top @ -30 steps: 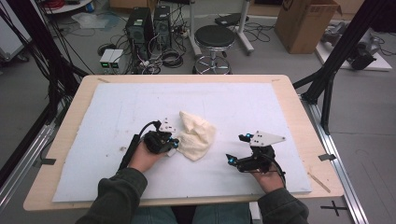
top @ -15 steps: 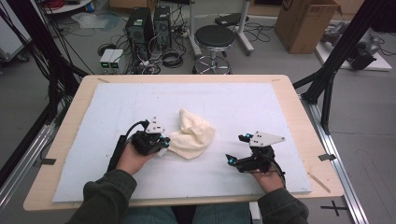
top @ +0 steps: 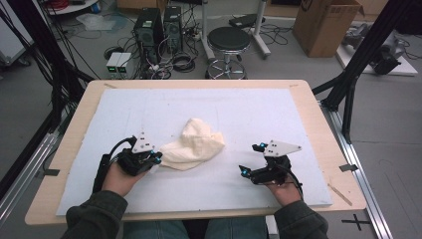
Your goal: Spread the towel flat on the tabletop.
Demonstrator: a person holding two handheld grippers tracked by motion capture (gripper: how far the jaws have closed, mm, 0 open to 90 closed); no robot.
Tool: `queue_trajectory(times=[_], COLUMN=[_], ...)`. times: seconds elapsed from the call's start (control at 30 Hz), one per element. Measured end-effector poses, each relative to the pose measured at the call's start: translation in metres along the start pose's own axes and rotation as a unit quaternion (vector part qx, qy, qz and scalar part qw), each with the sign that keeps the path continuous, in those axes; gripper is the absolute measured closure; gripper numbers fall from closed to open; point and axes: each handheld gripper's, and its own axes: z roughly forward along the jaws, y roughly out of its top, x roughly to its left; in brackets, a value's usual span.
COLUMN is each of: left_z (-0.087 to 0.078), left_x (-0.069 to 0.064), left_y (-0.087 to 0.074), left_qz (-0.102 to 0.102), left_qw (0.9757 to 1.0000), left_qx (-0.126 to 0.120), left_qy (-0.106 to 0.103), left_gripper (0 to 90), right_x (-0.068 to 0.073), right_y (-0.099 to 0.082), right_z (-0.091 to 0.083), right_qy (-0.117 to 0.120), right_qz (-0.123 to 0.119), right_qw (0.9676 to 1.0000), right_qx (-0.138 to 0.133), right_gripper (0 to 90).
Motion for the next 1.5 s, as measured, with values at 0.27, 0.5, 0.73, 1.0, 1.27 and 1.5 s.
queue_trajectory(times=[0.27, 0.5, 0.73, 1.0, 1.27, 1.5], left_z=[0.002, 0.003, 0.007, 0.001, -0.001, 0.011], left_x=[0.006, 0.011, 0.012, 0.002, -0.013, -0.014], left_y=[-0.021, -0.024, -0.023, -0.016, -0.003, -0.004], left_qz=[-0.032, -0.031, -0.025, -0.02, -0.019, 0.005], left_qw=[0.9992, 0.9986, 0.9983, 0.9957, 0.9912, 0.9953], left_qx=[-0.022, -0.042, -0.05, -0.081, -0.111, -0.085], left_qy=[0.0, -0.004, -0.015, -0.039, -0.069, -0.047], left_gripper=[88.4, 88.3, 88.3, 88.4, 88.4, 88.3], right_x=[0.009, 0.01, -0.003, -0.007, -0.019, -0.037], right_y=[0.015, 0.032, 0.048, 0.066, 0.11, 0.112], right_z=[0.017, 0.056, 0.094, 0.076, 0.039, 0.103], right_qy=[0.05, 0.061, 0.067, 0.091, 0.071, 0.057], right_qz=[-0.011, -0.046, -0.033, -0.057, -0.082, -0.05], right_qw=[0.9987, 0.9966, 0.9967, 0.9934, 0.991, 0.9881], right_qx=[-0.005, 0.031, 0.032, 0.04, 0.078, 0.134], right_gripper=[28.0, 39.3, 52.1, 86.1, 86.8, 85.3])
